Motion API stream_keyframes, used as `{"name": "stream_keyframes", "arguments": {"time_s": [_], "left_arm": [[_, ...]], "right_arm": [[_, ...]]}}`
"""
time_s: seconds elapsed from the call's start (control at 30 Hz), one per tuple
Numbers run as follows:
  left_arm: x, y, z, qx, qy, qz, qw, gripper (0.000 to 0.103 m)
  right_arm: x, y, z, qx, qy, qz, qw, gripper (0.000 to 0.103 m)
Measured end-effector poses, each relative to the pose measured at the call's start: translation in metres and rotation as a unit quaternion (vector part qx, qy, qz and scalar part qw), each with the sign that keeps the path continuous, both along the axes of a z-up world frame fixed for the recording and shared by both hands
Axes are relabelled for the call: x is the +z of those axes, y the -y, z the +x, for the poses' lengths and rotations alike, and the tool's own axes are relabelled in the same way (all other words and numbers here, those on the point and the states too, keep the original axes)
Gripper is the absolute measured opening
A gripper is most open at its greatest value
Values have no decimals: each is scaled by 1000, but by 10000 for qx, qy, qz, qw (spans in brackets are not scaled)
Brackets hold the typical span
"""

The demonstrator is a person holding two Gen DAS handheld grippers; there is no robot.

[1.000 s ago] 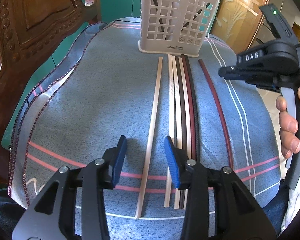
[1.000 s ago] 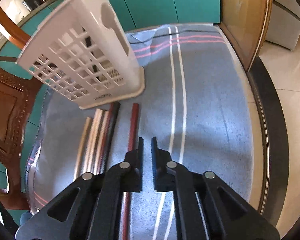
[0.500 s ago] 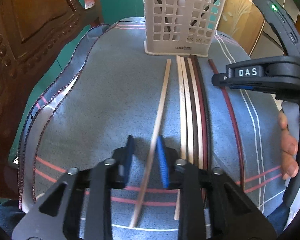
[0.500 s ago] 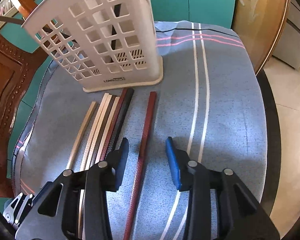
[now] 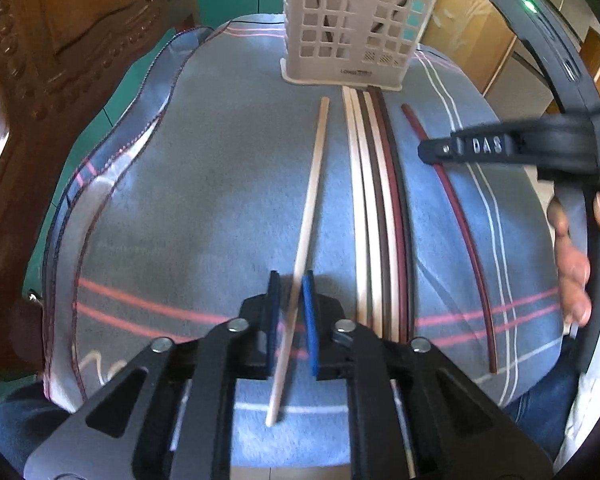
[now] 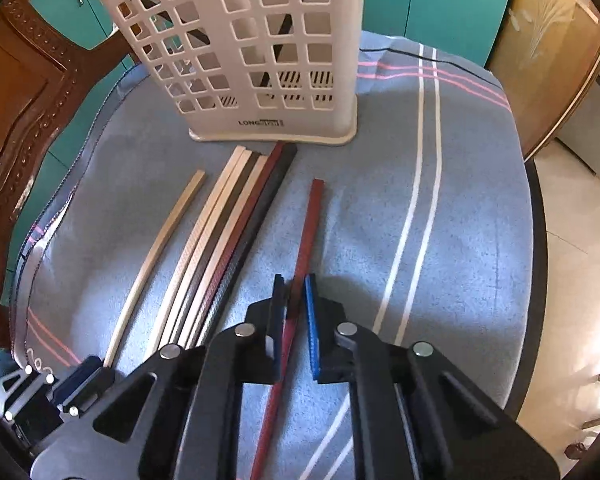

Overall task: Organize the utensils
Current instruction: 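Grasp the light wooden chopstick with the left gripper while the right lifts the red one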

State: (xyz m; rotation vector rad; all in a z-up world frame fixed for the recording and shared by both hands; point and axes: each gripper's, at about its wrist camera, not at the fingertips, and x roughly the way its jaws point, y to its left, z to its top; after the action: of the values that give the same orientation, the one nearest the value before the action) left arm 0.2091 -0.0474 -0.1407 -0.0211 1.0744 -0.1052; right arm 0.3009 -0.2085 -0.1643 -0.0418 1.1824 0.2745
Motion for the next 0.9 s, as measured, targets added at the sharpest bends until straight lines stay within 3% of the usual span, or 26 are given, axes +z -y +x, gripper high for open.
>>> {"name": "stream_keyframes", "arguments": {"time_s": [0.1, 0.33, 0.5, 0.67, 0.73, 0.77, 0.8, 0.87, 0.9], "left_arm": [[-1, 6, 22, -57, 3, 86, 9999, 28], [-4, 18, 78, -165, 38, 374, 9992, 35], [-4, 22, 108, -280, 33, 642, 9975, 50], [-4, 22, 119, -297, -12, 608, 9977, 50], [-5, 23, 119, -341, -12, 535, 9980, 45], [-4, 23, 118, -411, -21, 403, 9983, 33], [-4, 25, 123, -444, -19, 372, 9983, 29], [-4, 28, 122, -515, 5, 368, 9980, 21], [-4, 30, 121, -535, 13, 374, 9979, 12]], "right_arm": [[-1, -3, 2, -36, 80, 29, 10000, 22], [1, -13, 12, -246, 228, -15, 9994, 23], [2, 0, 14, -369, 291, -71, 9989, 23], [2, -6, 18, -209, 465, -378, 9980, 23], [2, -14, 10, -187, 502, -446, 9976, 22], [3, -15, 10, -174, 490, -430, 9977, 20], [2, -17, 10, -167, 477, -384, 9980, 9], [-1, -18, 11, -190, 446, -302, 9984, 9], [-1, -21, 8, -209, 436, -259, 9985, 8]]}}
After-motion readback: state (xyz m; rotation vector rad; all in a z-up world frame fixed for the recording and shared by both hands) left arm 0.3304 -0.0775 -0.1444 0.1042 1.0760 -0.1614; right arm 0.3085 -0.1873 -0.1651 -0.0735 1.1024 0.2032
